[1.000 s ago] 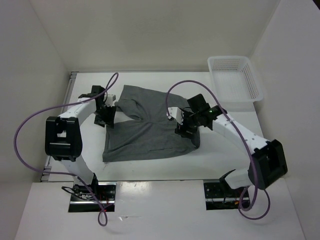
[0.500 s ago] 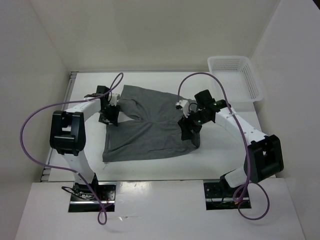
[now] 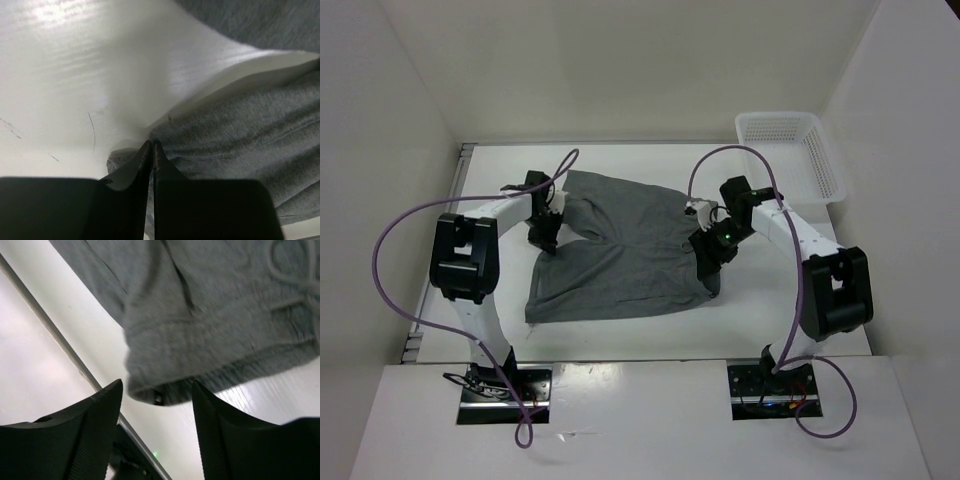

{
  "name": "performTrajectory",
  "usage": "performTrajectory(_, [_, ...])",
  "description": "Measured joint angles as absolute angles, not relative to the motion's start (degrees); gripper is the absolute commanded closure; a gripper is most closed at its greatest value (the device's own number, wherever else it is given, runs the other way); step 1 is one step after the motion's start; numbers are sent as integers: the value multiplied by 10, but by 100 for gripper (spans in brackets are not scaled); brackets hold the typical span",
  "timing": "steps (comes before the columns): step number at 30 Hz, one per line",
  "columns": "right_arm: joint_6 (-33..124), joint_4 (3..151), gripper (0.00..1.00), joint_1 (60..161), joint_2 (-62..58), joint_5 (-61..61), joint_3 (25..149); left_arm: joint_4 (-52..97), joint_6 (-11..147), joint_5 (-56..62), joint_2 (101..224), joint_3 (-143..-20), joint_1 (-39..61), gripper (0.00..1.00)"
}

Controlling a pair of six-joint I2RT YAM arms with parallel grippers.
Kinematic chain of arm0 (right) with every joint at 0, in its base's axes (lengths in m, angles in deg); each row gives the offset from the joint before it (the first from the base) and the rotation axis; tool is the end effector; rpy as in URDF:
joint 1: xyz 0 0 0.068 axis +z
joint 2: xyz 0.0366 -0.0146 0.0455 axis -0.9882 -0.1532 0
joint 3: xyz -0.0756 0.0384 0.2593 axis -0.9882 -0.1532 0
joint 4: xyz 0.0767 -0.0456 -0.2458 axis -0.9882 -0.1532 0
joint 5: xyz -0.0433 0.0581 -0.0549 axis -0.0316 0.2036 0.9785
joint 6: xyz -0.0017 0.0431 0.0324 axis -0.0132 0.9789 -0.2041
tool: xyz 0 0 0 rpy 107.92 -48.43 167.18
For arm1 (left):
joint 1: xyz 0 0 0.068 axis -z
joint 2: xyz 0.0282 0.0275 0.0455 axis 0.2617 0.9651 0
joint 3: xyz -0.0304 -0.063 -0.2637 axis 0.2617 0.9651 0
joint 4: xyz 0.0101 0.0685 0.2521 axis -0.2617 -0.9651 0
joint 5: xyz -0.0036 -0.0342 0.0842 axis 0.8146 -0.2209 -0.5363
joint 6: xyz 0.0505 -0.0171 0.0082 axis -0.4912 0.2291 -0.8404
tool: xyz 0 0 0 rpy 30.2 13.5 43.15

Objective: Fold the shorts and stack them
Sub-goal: Flatten the shorts out

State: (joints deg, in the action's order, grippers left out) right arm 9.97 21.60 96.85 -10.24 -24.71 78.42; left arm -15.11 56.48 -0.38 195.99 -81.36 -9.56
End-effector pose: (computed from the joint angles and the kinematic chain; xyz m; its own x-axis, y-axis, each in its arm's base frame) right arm 0.2718 0.0962 0.2370 -0.6696 -0.6059 -0.4296 -0.7425 0.5607 0.3665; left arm 0.3690 -0.0394 0.1616 -0.9480 0.0884 -0.3057 0.1191 0.9894 -0.0832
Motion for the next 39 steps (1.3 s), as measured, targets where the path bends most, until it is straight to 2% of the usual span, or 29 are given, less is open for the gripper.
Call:
performTrajectory(6, [70, 176, 36, 964, -143, -232, 787, -155, 565, -6, 2016, -902, -98, 92])
performTrajectory(10, [68, 175, 33, 981, -147, -241, 787, -151, 565, -5, 2022, -915, -102, 92])
performTrajectory(15, [54, 168, 33, 994, -164, -255, 788, -153, 565, -6, 2025, -915, -103, 92])
performTrajectory(17, [56, 168, 37, 1004, -175, -260, 790, -155, 565, -6, 2028, -917, -104, 92])
performTrajectory(18, [57, 169, 42, 1011, -180, -262, 792, -157, 565, -6, 2031, -920, -104, 92])
performTrajectory(19, [58, 171, 64, 1021, -187, -263, 795, -160, 565, -6, 2034, -926, -106, 92])
performTrajectory(21, [55, 175, 90, 1039, -200, -267, 797, -162, 565, -6, 2044, -939, -108, 92])
performTrajectory(23, [45, 174, 100, 1051, -212, -270, 802, -165, 565, -8, 2056, -957, -111, 92])
performTrajectory(28, [-37, 156, 100, 1054, -215, -255, 837, -170, 565, -25, 2100, -1026, -131, 93])
performTrajectory(32, [-133, 149, 100, 1080, -174, -209, 807, -173, 565, -33, 2145, -1101, -158, 93])
performTrajectory(36, [-197, 162, 100, 1151, -121, -167, 739, -178, 566, -34, 2150, -1109, -167, 91])
performTrajectory(37, [-208, 169, 100, 1170, -112, -160, 723, -181, 566, -34, 2150, -1109, -167, 85])
performTrajectory(38, [-212, 176, 94, 1182, -107, -155, 713, -183, 565, -34, 2150, -1109, -166, 78])
performTrajectory(39, [-206, 186, 80, 1191, -104, -149, 705, -184, 565, -36, 2150, -1109, -163, 70])
